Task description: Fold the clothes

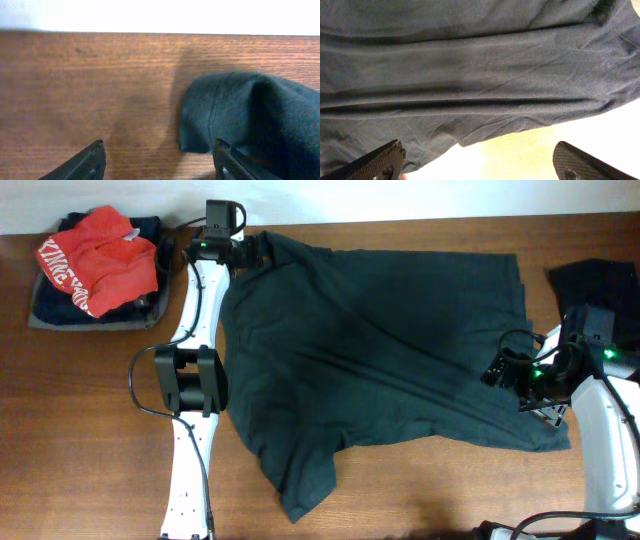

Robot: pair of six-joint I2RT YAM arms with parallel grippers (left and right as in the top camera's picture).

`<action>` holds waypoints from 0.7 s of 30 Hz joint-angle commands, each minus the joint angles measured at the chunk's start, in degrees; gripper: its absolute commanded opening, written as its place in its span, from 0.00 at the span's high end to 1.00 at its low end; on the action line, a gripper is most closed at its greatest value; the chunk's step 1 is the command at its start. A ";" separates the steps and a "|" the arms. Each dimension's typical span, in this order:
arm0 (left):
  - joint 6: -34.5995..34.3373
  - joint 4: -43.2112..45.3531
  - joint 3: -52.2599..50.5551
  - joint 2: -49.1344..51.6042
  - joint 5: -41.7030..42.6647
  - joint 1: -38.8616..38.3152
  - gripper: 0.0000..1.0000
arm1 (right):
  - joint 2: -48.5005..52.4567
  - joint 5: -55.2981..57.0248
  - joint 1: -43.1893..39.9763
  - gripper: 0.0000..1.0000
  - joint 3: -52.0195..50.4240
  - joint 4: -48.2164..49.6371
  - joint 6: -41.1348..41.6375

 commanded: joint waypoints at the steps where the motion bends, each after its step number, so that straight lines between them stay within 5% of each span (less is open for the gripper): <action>1: 5.64 0.83 -0.46 1.36 0.20 -0.61 0.31 | 0.26 0.50 0.52 0.01 0.33 -0.04 0.24; 15: 6.47 2.97 -0.46 3.50 0.04 -3.10 0.32 | 0.26 0.50 0.52 0.01 0.31 -0.17 0.24; 17: 6.47 3.72 -0.46 3.50 -0.28 -3.13 0.38 | 0.26 0.52 0.52 0.01 0.31 -0.28 0.22; 21: 6.47 4.59 -0.46 3.50 -1.49 -3.06 0.68 | 0.26 0.52 0.52 0.01 0.31 -0.44 0.24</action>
